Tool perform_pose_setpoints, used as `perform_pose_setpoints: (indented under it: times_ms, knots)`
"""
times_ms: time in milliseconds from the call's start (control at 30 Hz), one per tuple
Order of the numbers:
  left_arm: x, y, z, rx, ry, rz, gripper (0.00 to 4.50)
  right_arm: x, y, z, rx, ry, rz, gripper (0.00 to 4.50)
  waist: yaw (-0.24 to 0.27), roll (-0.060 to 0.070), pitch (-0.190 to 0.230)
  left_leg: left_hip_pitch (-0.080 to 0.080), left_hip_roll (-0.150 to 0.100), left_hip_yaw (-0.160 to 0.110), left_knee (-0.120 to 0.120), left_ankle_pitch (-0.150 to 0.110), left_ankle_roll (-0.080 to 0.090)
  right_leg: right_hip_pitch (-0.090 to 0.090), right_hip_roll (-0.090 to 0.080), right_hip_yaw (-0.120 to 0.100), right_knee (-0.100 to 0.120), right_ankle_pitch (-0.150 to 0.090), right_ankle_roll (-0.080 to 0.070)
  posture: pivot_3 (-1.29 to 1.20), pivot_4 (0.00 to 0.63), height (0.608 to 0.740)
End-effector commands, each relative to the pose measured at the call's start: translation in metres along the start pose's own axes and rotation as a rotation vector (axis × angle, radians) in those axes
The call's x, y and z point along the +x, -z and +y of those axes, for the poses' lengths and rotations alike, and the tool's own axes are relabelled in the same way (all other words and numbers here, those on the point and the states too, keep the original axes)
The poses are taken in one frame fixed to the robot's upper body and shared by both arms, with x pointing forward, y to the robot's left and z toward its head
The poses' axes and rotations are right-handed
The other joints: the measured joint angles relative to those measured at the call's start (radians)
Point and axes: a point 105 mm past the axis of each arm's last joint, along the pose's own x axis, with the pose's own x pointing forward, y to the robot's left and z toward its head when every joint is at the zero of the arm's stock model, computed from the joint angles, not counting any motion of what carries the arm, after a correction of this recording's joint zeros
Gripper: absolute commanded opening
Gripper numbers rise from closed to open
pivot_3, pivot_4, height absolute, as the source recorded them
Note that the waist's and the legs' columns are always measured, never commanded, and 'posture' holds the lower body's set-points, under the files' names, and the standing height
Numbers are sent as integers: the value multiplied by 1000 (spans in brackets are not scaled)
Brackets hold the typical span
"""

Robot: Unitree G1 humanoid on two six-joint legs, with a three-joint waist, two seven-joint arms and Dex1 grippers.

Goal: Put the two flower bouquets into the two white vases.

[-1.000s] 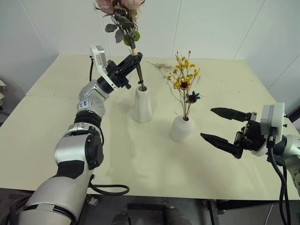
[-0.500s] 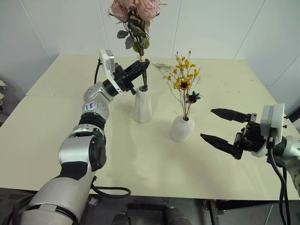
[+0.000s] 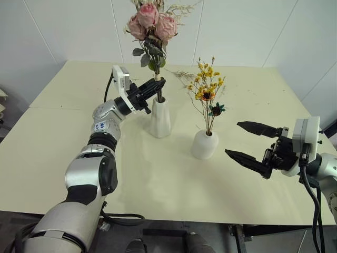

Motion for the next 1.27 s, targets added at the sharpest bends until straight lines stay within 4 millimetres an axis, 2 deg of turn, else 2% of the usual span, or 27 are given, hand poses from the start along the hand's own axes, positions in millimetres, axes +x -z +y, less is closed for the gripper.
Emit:
perform_pose_setpoints:
  times_ms: [33,200,300,333,500,633,867,1033,1167,1267]
  knots:
    - [5,-9,0,46,7,-18,1880,2,-14,4,-49,-11,-45,4500,0,0,0,0,0,0,0,0,0,0,0,0,0,0,0,0,150,740]
    - [-9,-10,4,86,26,52,3374,2,-13,5,-46,-9,-44,4500,-2,0,0,0,0,0,0,0,0,0,0,0,0,0,0,0,150,740]
    - [-32,-6,8,135,59,172,4294,1,-13,5,-44,-5,-41,4500,-7,0,0,1,0,0,-1,0,0,0,0,0,1,0,0,0,150,740]
    - [-41,-6,10,151,62,205,4451,0,-12,5,-43,-5,-40,4500,-8,0,0,1,0,0,-1,0,0,0,0,0,1,0,0,0,150,740]
    - [-79,-19,18,209,61,295,4451,-3,-10,4,-38,-2,-30,4500,-3,0,0,1,0,0,0,0,0,0,0,0,3,0,-1,0,150,740]
    - [-98,-28,16,248,97,334,4451,-6,-8,-2,-39,-4,-19,4500,3,0,0,1,0,0,1,0,0,0,0,0,3,0,-1,0,150,740]
    - [-115,-35,-10,259,223,399,4451,-16,-8,-18,-86,-16,31,4500,-1,0,0,2,1,0,1,0,0,0,0,0,6,-1,-2,0,150,740]
    - [-127,-41,-20,270,216,418,4451,-31,-4,-32,-106,-1,95,4500,-2,0,0,3,1,0,1,0,0,0,0,0,6,-1,-2,0,150,740]
    - [-146,-35,-28,242,211,472,4451,-39,4,-37,-108,-3,127,4500,-7,0,0,6,1,1,0,0,0,2,0,0,7,-2,-3,0,150,740]
    - [-152,-36,-36,214,217,494,4451,-41,4,-43,-116,8,127,4500,-9,0,0,6,1,1,0,0,0,2,0,0,7,-2,-3,0,150,740]
